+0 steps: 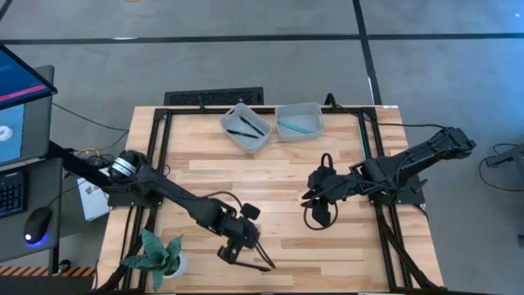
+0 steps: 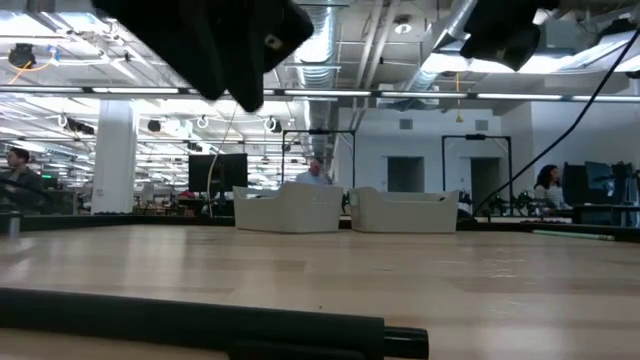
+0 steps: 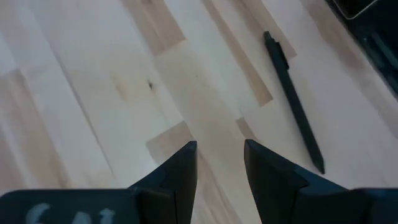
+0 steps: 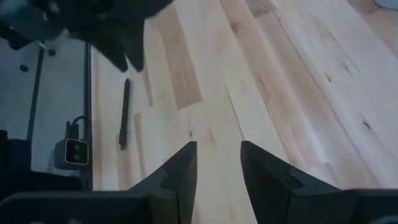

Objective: Sort pens & pencils
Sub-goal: Put the black pen into the left gray bin

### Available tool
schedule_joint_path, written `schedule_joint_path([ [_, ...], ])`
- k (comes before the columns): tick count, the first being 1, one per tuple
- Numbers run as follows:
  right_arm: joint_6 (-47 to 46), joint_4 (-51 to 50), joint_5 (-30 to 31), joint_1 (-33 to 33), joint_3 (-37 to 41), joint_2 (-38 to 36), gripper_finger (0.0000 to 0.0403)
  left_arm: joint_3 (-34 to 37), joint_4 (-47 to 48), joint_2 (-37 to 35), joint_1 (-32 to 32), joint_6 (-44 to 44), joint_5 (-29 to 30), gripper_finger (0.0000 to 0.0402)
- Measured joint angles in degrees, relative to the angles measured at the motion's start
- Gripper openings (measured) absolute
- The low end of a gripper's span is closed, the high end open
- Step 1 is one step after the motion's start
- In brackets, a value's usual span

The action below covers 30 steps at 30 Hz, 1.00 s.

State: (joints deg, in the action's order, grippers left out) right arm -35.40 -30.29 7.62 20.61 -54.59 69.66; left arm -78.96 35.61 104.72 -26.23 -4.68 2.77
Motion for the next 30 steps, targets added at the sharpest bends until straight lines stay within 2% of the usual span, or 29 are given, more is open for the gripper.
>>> schedule_joint_path([
  [8, -0.21, 0.32, -0.02, -0.05, 0.0, 0.01, 0.0142, -0.02, -2.27, 4.83, -2.54, -0.14, -1.6, 0.0124],
  [14, -0.19, 0.36, 0.0, -0.05, 0.0, 0.01, 0.0142, -0.11, -6.67, 5.19, -4.14, 0.1, -2.58, 0.0124],
  [30, -0.15, 0.34, 0.0, -0.08, 0.0, 0.01, 0.0146, -0.11, -10.37, 6.48, -5.19, 13.99, -10.57, 0.0124],
])
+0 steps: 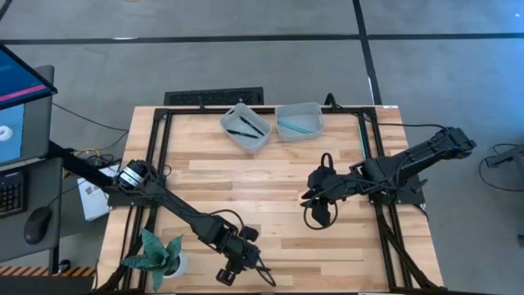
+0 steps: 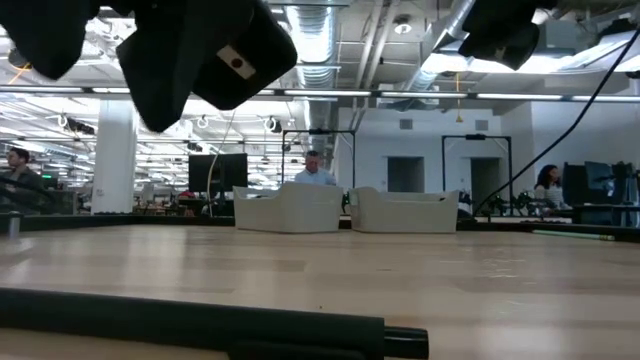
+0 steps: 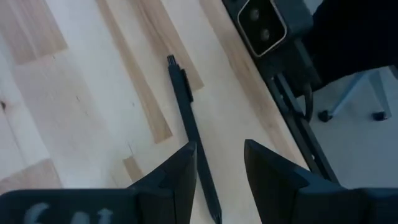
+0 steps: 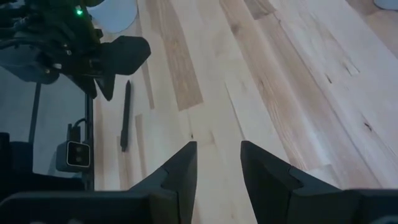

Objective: Sort pens & pencils
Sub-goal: Put the black pen into the left gray bin

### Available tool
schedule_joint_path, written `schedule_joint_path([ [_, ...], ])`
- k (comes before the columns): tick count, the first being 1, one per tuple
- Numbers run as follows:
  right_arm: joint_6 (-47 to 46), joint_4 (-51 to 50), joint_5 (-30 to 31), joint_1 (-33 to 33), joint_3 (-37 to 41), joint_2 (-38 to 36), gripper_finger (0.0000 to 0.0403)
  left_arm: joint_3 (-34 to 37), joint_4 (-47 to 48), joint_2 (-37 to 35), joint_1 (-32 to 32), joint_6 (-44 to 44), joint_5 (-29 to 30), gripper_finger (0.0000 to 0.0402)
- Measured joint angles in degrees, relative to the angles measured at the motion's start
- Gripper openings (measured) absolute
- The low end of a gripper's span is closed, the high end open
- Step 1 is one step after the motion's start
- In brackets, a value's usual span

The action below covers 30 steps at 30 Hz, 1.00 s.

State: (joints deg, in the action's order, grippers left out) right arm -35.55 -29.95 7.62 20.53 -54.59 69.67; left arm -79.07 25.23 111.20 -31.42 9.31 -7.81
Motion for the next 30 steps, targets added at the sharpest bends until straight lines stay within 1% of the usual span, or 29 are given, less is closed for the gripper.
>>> schedule_joint_path([
  [3, 0.02, -0.02, 0.0, 0.0, 0.0, 0.0, 0.0146, 0.0, 0.09, 0.0, 0.05, -0.57, 0.04, 0.0124],
  [5, 0.02, -0.02, 0.0, 0.0, -0.01, 0.0, 0.0146, 0.0, 0.1, 0.0, 0.03, -1.4, 1.07, 0.0127],
  [8, 0.04, -0.04, 0.0, 0.0, -0.02, 0.0, 0.0146, 0.0, 0.1, 0.0, 0.17, -1.52, 2.21, 0.0143],
  [11, 0.08, -0.1, 0.0, 0.0, -0.02, 0.0, 0.0146, 0.0, 0.15, 0.0, 0.18, -0.82, 2.01, 0.0176],
  [16, 0.09, -0.58, 0.0, 0.0, -0.04, 0.0, 0.0146, 0.0, 0.13, 0.0, 0.2, -0.14, 1.27, 0.0245],
  [20, 0.09, -0.9, 0.0, 0.0, -0.04, 0.0, 0.0146, 0.0, 0.38, 0.0, 0.51, 4.29, 3.59, 0.0283],
  [24, 0.09, -0.9, 0.4, 0.0, -0.04, 0.0, 0.0146, 0.02, 1.32, 0.06, 0.9, 5.8, 3.19, 0.0296],
  [30, 0.17, -1.02, 1.64, -0.04, -0.07, 0.0, 0.0146, 0.04, 0.73, 1.46, 0.62, 5.1, -0.8, 0.0297],
])
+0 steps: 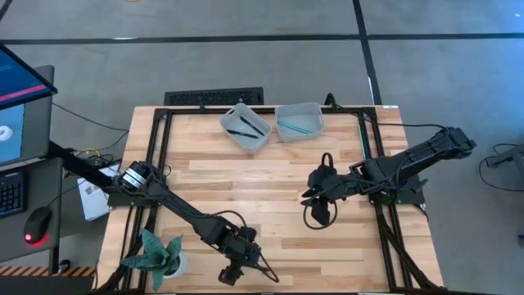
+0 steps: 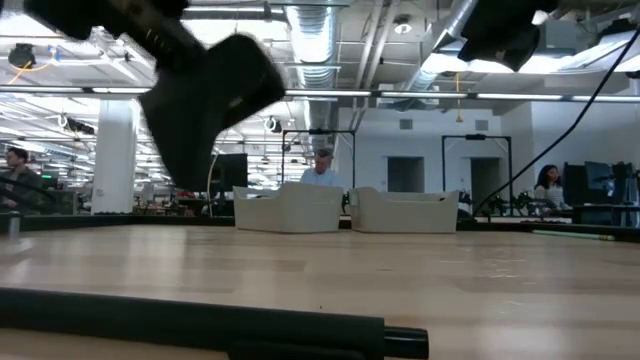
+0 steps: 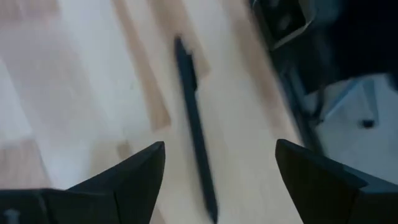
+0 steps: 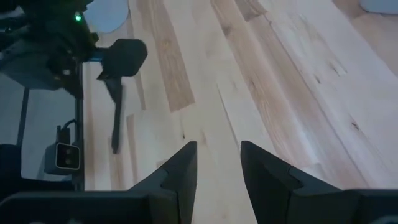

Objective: Sort pens & pencils
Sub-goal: Put the black pen into the left gray bin

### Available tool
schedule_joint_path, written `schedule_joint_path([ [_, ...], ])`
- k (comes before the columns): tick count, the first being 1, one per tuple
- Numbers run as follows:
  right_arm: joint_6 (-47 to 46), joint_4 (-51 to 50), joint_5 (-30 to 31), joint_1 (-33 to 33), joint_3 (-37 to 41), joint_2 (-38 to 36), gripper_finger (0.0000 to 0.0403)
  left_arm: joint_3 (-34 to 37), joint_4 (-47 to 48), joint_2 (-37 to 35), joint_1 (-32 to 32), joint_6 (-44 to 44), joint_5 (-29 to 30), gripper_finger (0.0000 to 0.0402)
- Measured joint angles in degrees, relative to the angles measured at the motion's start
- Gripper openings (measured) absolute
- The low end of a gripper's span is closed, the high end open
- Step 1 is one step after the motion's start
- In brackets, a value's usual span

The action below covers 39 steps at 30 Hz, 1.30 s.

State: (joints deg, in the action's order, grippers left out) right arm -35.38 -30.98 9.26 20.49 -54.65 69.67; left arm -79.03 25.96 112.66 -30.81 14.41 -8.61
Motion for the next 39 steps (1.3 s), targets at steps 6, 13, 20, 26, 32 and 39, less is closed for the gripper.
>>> schedule_joint_path([
  [6, 0.0, -0.27, 0.09, -0.38, -0.02, 0.0, 0.0146, 0.07, 1.95, 2.59, 0.47, 2.82, -1.27, 0.0297],
  [13, 0.84, -0.42, 0.07, -0.37, -0.02, 0.02, 0.0146, 0.05, 1.3, 4.75, 0.76, 3.58, -5.54, 0.0297],
  [20, 0.9, -0.45, 0.06, -0.37, -0.02, 0.02, 0.0146, -0.05, 5.52, 4.89, 0.72, 3.4, 0.37, 0.0297],
  [26, 0.87, -0.31, 0.06, -0.37, -0.02, 0.02, 0.0146, -0.26, 5.11, 6.06, 0.54, 3.79, 0.67, 0.0297],
  [32, 0.43, -0.03, 0.09, -0.39, -0.02, 0.02, 0.0146, -0.24, 6.37, 6.19, 0.35, 3.67, 2.71, 0.0297],
  [39, -3.49, 0.15, 0.28, -2.16, -0.02, 0.02, 0.0146, -0.29, 6.84, 7.46, -0.23, 5.57, 4.0, 0.0297],
])
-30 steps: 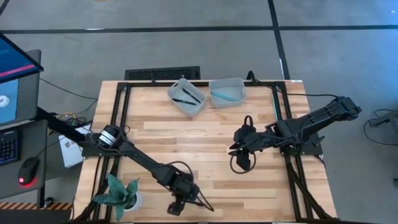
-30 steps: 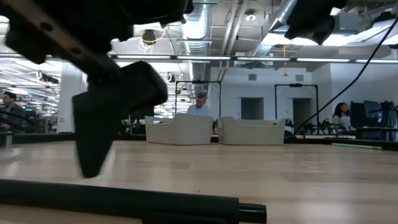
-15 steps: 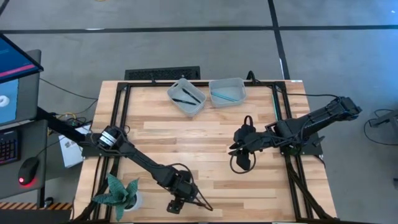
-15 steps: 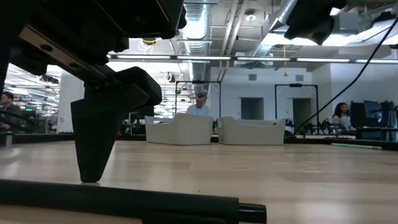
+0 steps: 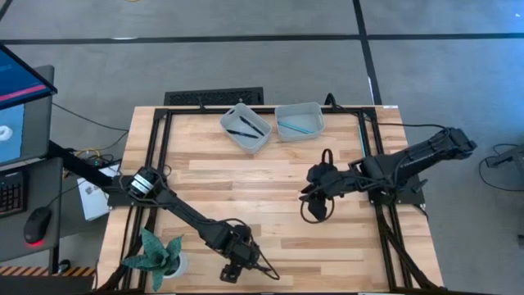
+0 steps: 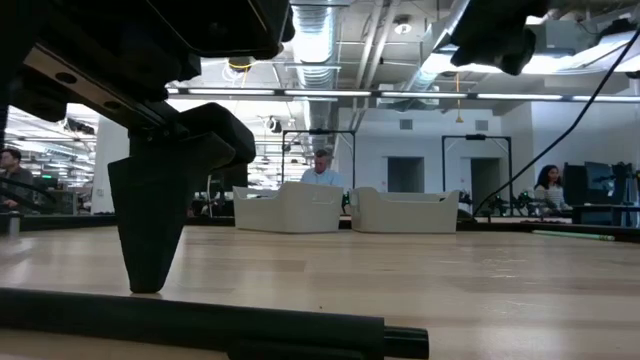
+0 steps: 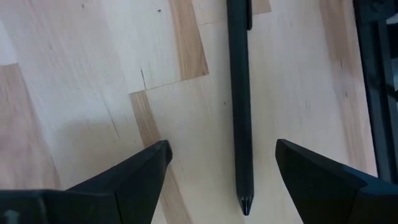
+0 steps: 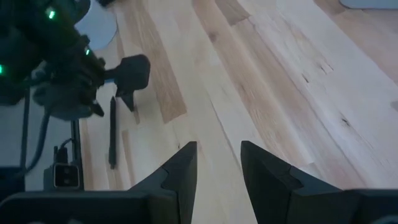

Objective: Sort pens & pencils
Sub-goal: Put the black pen into the left gray bin

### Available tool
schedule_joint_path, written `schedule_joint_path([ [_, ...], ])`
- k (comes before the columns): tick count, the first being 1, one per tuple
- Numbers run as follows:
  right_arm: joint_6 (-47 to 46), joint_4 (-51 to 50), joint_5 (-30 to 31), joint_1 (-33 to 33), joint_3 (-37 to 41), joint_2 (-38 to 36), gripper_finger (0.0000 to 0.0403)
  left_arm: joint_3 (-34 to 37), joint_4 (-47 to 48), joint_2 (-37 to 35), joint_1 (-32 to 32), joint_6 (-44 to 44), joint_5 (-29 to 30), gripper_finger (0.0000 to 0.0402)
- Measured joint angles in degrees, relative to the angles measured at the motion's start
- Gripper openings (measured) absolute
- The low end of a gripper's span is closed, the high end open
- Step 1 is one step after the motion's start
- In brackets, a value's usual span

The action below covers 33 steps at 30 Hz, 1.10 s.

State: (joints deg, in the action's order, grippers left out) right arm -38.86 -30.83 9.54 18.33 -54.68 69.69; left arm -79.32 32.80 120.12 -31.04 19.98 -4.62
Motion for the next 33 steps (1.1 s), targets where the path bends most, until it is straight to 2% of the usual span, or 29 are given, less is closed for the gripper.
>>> schedule_joint_path([
  [7, -3.64, 0.12, -0.02, -0.81, 0.0, 0.0, 0.0146, -0.03, 0.12, 0.24, -1.59, 4.0, 7.24, 0.0297],
  [12, -5.74, 0.17, -0.02, -0.67, 0.0, 0.0, 0.0146, -0.03, -0.05, 0.31, -2.56, 5.78, 9.04, 0.0297],
  [16, -6.24, 0.51, -0.02, -0.33, 0.0, 0.0, 0.0146, 0.02, 0.04, 0.54, -4.38, 6.48, 13.94, 0.0297],
  [26, -6.22, 3.71, -0.01, -0.35, 0.0, 0.0, 0.0146, 0.08, 0.91, 0.98, -5.49, 9.87, 17.62, 0.0297],
  [33, -6.14, 3.71, -0.02, -0.35, 0.0, 0.0, 0.0146, 0.08, 0.66, 0.98, -3.84, 8.76, 15.41, 0.0297],
])
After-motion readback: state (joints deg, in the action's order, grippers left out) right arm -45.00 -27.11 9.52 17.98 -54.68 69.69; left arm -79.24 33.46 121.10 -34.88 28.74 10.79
